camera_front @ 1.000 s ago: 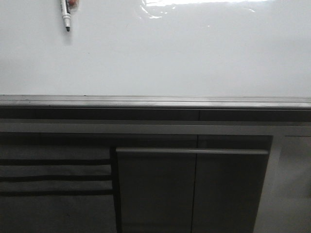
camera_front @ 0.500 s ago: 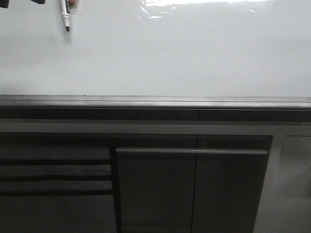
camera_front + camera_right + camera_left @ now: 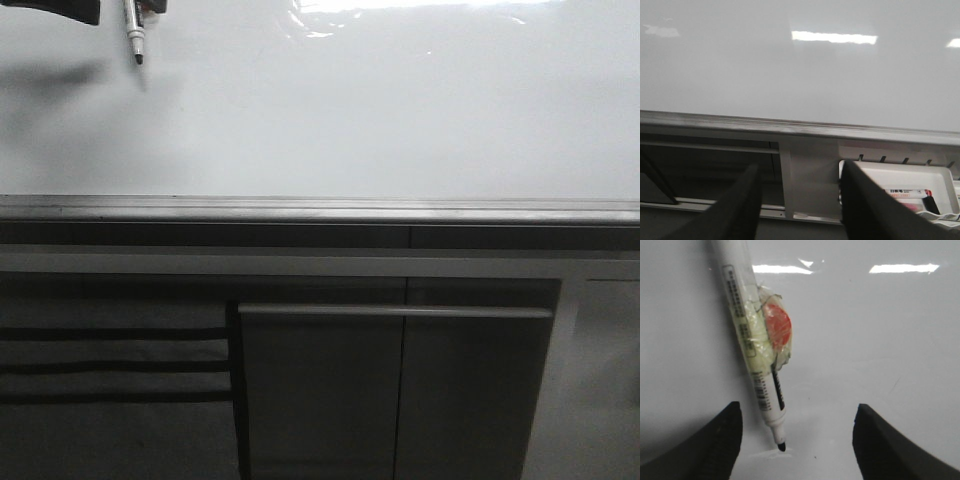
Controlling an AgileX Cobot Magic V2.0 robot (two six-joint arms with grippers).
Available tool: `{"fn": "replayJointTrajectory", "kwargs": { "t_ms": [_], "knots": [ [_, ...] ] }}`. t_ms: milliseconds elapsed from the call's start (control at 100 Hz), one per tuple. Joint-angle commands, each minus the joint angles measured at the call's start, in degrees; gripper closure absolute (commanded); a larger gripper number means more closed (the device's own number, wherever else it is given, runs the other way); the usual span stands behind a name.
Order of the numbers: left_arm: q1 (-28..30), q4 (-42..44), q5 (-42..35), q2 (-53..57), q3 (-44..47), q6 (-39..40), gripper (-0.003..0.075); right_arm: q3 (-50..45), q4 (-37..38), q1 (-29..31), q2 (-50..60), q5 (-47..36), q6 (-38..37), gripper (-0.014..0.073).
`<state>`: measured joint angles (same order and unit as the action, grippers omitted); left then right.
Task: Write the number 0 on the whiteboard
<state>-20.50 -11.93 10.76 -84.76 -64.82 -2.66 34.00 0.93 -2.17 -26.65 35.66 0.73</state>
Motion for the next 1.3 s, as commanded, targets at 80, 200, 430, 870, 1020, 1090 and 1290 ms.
{"fn": "replayJointTrajectory", "kwargs": {
  "t_ms": [80, 200, 430, 870, 1020, 1090, 1290],
  "knots": [
    [0.55, 0.43, -4.41, -0.12, -3.94, 0.64, 0.0282, 1.96, 0.45, 0.24, -0.88, -4.25, 0.51, 0.0293],
    [2.34, 0.43, -4.22, -0.37, -4.29, 0.64, 0.0303, 1.96, 0.45, 0.24, -0.88, -4.25, 0.51, 0.0293],
    [3.28, -0.07, -3.93, -0.98, -4.42, 0.64, 0.0345, 1.96, 0.45, 0.24, -0.88, -4.25, 0.51, 0.0293],
    [3.28, -0.07, -4.12, -3.52, -4.42, 0.64, 0.0345, 1.96, 0.45, 0.24, -0.88, -4.25, 0.51, 0.0293],
    [3.28, -0.07, -5.34, -3.53, -4.42, 0.42, 0.0385, 1.96, 0.45, 0.24, -0.88, -4.25, 0.51, 0.0293],
    [3.28, -0.07, -5.48, -3.53, -4.42, 0.39, 0.0458, 1.96, 0.45, 0.24, -0.88, -4.25, 0.51, 0.0293],
    [3.28, 1.72, -5.34, -3.04, -4.42, 0.29, 0.0660, 1.96, 0.45, 0.24, -0.88, -4.25, 0.51, 0.0293]
  ]
}}
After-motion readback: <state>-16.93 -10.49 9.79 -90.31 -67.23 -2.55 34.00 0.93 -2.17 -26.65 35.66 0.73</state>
